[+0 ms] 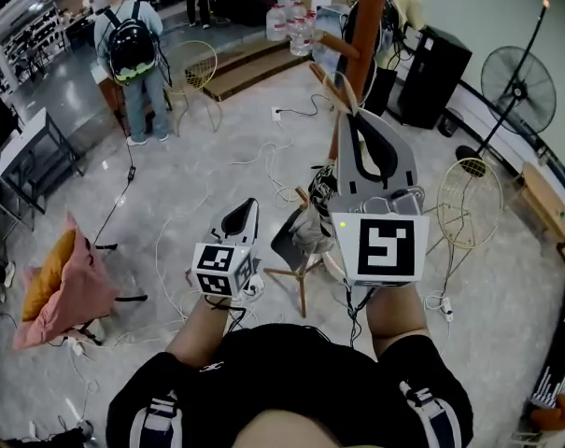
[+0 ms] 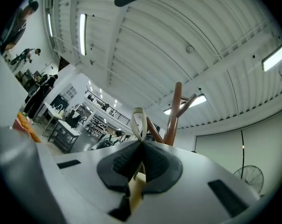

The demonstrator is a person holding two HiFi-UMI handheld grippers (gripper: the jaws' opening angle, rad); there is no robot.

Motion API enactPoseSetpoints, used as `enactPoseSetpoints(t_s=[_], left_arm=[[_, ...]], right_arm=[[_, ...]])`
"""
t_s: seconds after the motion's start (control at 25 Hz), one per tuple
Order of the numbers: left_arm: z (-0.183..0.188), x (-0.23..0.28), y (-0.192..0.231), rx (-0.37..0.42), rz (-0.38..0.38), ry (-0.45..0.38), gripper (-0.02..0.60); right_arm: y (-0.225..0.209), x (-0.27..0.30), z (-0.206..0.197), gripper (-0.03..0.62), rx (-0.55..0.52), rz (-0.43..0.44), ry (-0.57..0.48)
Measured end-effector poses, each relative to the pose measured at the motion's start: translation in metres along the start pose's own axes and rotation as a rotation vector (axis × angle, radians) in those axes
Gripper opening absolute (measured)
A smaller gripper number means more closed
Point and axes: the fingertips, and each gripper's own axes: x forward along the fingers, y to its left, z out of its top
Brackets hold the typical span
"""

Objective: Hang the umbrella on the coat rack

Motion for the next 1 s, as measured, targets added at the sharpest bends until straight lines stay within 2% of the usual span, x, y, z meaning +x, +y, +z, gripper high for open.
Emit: enactPoseSetpoints(t_s=[0.24, 0.68, 1.0], left_arm=[[0.012, -0.001, 0.035, -0.006, -0.032, -0.016, 0.018], [0.018, -0.009, 0.073, -0.042, -0.041, -0.007, 0.018], [0.008, -0.009, 0.072, -0.061, -0.066, 0.016, 0.018]], right_arm=[[0.011, 0.037, 0.01, 0.015, -0.086, -0.073, 0.073], [-0.014, 0.073, -0.001, 0.015, -0.074, -0.209, 0.196], [-0.027, 0.069, -0.023, 0.015, -0.058, -0.268, 0.269]])
